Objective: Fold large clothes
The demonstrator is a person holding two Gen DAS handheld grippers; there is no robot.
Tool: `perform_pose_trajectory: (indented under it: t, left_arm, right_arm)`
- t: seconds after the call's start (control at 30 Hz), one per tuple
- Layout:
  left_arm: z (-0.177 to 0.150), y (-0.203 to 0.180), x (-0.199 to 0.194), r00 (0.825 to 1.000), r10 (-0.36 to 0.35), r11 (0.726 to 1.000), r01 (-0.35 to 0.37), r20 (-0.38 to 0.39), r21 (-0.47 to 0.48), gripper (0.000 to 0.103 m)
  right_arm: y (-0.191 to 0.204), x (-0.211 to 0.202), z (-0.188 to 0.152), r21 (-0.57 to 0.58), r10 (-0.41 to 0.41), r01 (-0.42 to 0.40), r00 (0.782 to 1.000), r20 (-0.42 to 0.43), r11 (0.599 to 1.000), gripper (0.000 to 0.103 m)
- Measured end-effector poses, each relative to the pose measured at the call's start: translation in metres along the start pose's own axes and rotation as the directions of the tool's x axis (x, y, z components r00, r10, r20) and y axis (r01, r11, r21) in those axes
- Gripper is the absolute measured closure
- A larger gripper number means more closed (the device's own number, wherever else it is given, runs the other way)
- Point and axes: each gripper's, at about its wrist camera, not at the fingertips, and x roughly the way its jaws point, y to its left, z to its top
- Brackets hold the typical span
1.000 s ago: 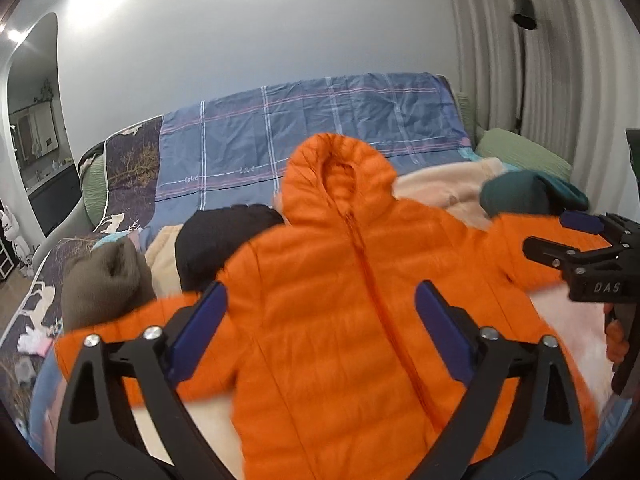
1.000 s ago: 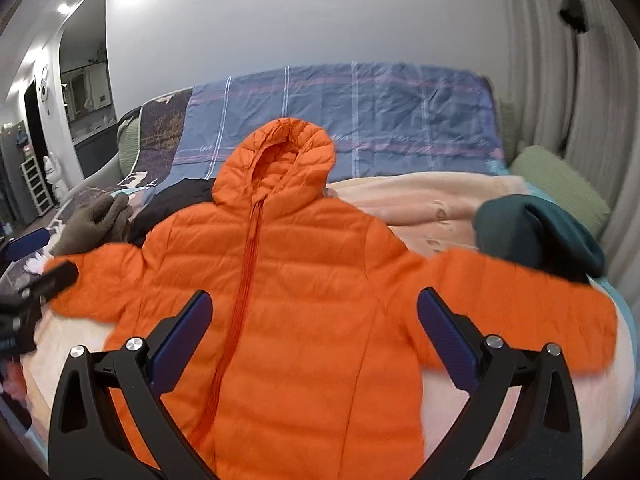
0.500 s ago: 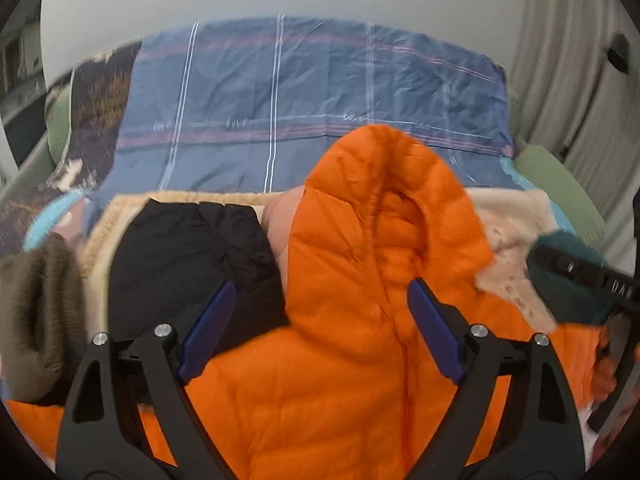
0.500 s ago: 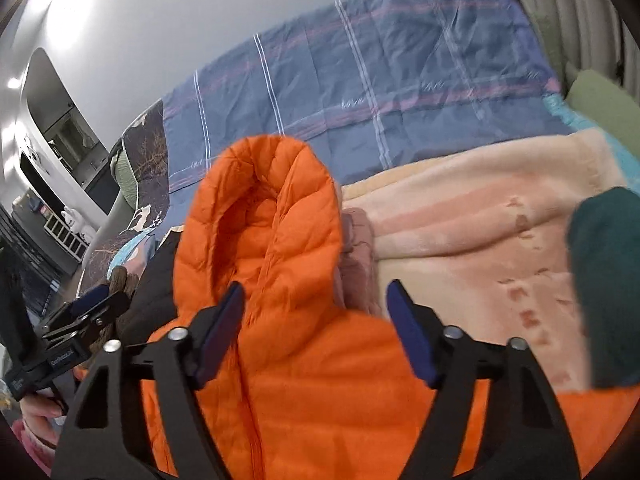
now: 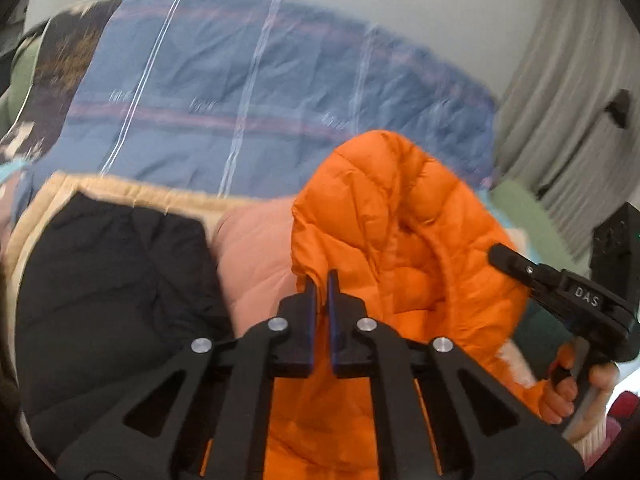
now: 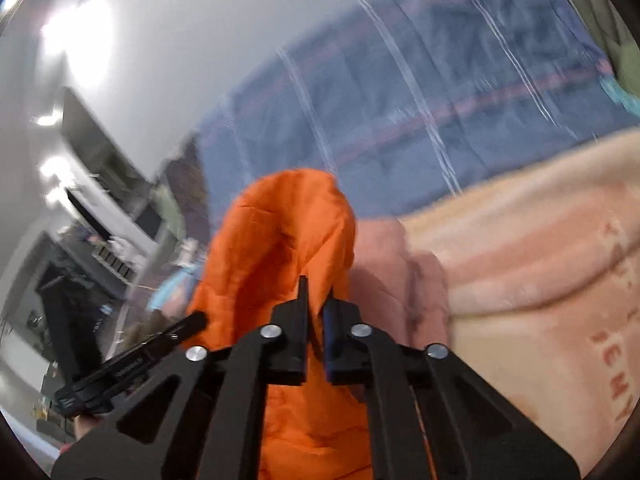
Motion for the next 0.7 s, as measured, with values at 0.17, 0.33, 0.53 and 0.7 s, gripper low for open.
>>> perform_pose_trajectory:
  t: [0.17,0.33,0.53,0.7]
  left_arm:
    - [-0.014,-0.032,-0.076,0.988,-0.131,0.987,0.122,0.083,0.108,0.099]
    - [-0.092,-0.042,-0.168,0.978,-0.136,0.965,0.095,0.158,0.244,0.094]
    - [-0.165,-0.031,-0.234,0.979,-0.114,0.981,0.083,0.172,0.177,0.076]
    - [-0.184,-0.059,-0.227,0.989,-0.101,0.973,0.077,0.104,0.217,0.075]
  right_arm:
    - [0.046,-0.069,-0.022,-0.205,0.088,-0.076,0.995,0.054,0.976,0.100]
    - [0.067,-0.155,-0.101,-0.458,0.063,-0.017,0.994,0.085,0.889,0.100]
    - [0.030,-0.217,-0.198,-0.484,-0.118,0.118,0.993,0.030,0.867,0.070]
    - [0.027,-0.236,-0.205,-0.304,-0.099,0.111,0.994,0.056,0.946,0.068]
